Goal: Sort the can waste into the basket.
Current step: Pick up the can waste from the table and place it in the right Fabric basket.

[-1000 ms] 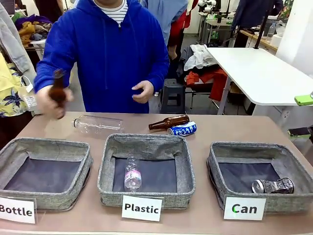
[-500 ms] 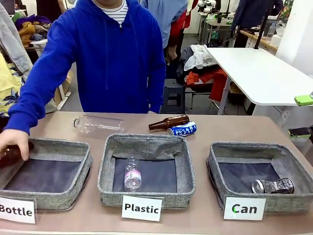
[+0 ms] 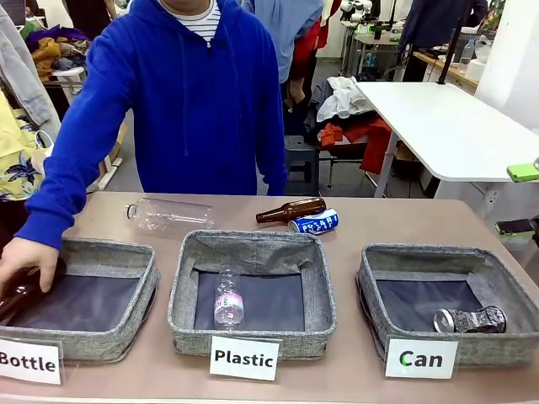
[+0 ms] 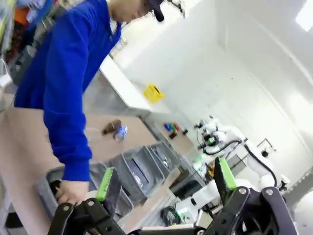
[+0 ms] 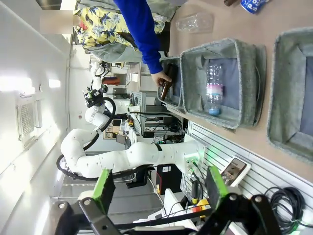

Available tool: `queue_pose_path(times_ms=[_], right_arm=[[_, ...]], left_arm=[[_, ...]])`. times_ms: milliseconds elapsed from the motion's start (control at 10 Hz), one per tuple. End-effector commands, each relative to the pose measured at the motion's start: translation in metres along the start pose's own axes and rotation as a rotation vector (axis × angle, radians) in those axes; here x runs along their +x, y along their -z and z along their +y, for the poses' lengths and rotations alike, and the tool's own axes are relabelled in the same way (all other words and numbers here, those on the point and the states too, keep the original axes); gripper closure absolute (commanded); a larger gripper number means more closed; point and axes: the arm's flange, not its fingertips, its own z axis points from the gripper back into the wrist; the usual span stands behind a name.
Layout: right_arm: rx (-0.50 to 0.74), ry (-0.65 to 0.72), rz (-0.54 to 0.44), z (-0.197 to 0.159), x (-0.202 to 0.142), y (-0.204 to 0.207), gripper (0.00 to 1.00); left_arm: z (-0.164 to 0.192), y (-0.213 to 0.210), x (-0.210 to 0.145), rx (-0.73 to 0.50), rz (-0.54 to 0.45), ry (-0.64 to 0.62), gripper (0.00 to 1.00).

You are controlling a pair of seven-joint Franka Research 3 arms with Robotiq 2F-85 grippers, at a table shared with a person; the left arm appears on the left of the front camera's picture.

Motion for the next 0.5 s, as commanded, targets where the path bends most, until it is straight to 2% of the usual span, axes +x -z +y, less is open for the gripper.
queue_pose_path(times_ms=[0,200,400], right_arm=[[-0.002,-0.016,0.004,-0.001,-0.001,-0.001,0.00],[-0.002,-0.016,0.004,-0.001,-0.001,-0.001,0.00],[-0.002,-0.016,0.004,-0.001,-0.001,-0.001,0.00]], left_arm=[[0.005,0.054,-0.005,-0.008,0.161,-0.010,0.00],[0.020,0.119,-0.014,-0.048,0.353,-0.039,0.00],[0.032,0.156,-0.020,-0.046,0.435,-0.048,0.00]])
